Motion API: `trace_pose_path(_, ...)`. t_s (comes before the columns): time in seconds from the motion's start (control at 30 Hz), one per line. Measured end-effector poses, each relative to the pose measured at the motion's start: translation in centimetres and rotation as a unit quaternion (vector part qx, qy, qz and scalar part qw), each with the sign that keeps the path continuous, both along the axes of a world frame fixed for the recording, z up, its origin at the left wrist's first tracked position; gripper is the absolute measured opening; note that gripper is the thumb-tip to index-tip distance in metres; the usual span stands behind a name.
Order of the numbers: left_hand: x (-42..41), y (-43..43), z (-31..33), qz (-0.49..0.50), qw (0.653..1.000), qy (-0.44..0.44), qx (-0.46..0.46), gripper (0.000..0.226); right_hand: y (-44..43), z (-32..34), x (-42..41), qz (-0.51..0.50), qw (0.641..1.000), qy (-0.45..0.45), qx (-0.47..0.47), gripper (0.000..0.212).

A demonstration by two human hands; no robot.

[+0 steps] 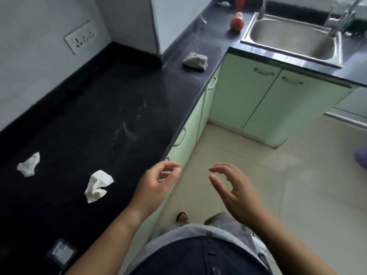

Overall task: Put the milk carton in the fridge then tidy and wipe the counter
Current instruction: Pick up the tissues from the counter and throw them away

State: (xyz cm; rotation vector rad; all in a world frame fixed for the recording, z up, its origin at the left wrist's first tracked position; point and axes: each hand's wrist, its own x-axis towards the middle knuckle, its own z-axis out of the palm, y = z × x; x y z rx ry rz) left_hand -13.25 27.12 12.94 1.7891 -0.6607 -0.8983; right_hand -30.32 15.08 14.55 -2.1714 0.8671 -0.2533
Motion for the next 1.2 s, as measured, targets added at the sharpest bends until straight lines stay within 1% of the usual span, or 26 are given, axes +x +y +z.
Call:
trace_pose_path(0.1, 2.5, 0.2, -0.4, 0.045, 0.999, 0.0, 0.015, 0.026, -1.3, -0.3, 3.8, 0.068, 0.998, 0.015, 0.008, 0.046)
trace_pose_path(0.17, 3.8, 0.6, -0.8, 0.093, 0.995, 0.002, 0.029, 0.028, -2.1, -0.7, 6.3, 0.122, 0.992, 0.03, 0.016, 0.049)
trace_pose_path(0.27, 5.6, 1.5, -1.6, 0.175, 0.983, 0.011, 0.054, 0.021, -3.9, -1.3, 10.7, 0.211, 0.976, 0.043, 0.023, 0.052)
trace_pose_path(0.37, 7.4, 2.8, -2.3, 0.247, 0.964, 0.007, 0.092, 0.013, -5.6, -1.7, 15.9, 0.304, 0.95, 0.058, 0.042, 0.049)
trace_pose_path(0.5, 9.3, 5.3, -1.7, 0.373, 0.916, -0.03, 0.146, 0.013, -6.5, -1.7, 23.3, 0.43, 0.897, 0.085, 0.062, 0.035)
trace_pose_path(0.57, 9.3, 6.2, -1.4, 0.428, 0.886, -0.041, 0.173, 0.015, -6.1, -1.6, 26.8, 0.496, 0.861, 0.095, 0.056, 0.035)
trace_pose_path(0.67, 8.8, 7.1, -1.7, 0.481, 0.846, -0.057, 0.224, 0.021, -4.5, -2.0, 31.3, 0.582, 0.807, 0.087, 0.037, 0.038)
trace_pose_path(0.73, 8.5, 7.7, -2.5, 0.522, 0.818, -0.036, 0.239, 0.023, -2.8, -2.8, 33.2, 0.618, 0.78, 0.083, 0.039, 0.037)
trace_pose_path(0.8, 8.3, 8.3, -3.3, 0.568, 0.786, 0.014, 0.242, 0.029, -1.0, -4.0, 34.4, 0.63, 0.769, 0.088, 0.06, 0.034)
trace_pose_path(0.83, 8.3, 8.7, -3.6, 0.58, 0.774, 0.029, 0.251, 0.034, -0.1, -4.8, 34.8, 0.636, 0.763, 0.094, 0.069, 0.032)
trace_pose_path(0.9, 8.5, 9.4, -4.3, 0.579, 0.763, 0.027, 0.287, 0.041, 1.7, -6.3, 35.4, 0.659, 0.743, 0.1, 0.06, 0.033)
trace_pose_path(1.03, 9.2, 10.7, -6.3, 0.552, 0.759, -0.036, 0.345, 0.047, 5.4, -8.3, 36.6, 0.711, 0.699, 0.083, 0.001, 0.043)
trace_pose_path(1.13, 9.9, 11.9, -8.2, 0.524, 0.763, -0.091, 0.368, 0.051, 8.1, -9.5, 37.3, 0.753, 0.646, 0.106, -0.06, 0.051)
trace_pose_path(1.2, 10.3, 12.4, -9.3, 0.49, 0.766, -0.115, 0.4, 0.054, 9.0, -10.2, 37.5, 0.777, 0.607, 0.121, -0.111, 0.052)
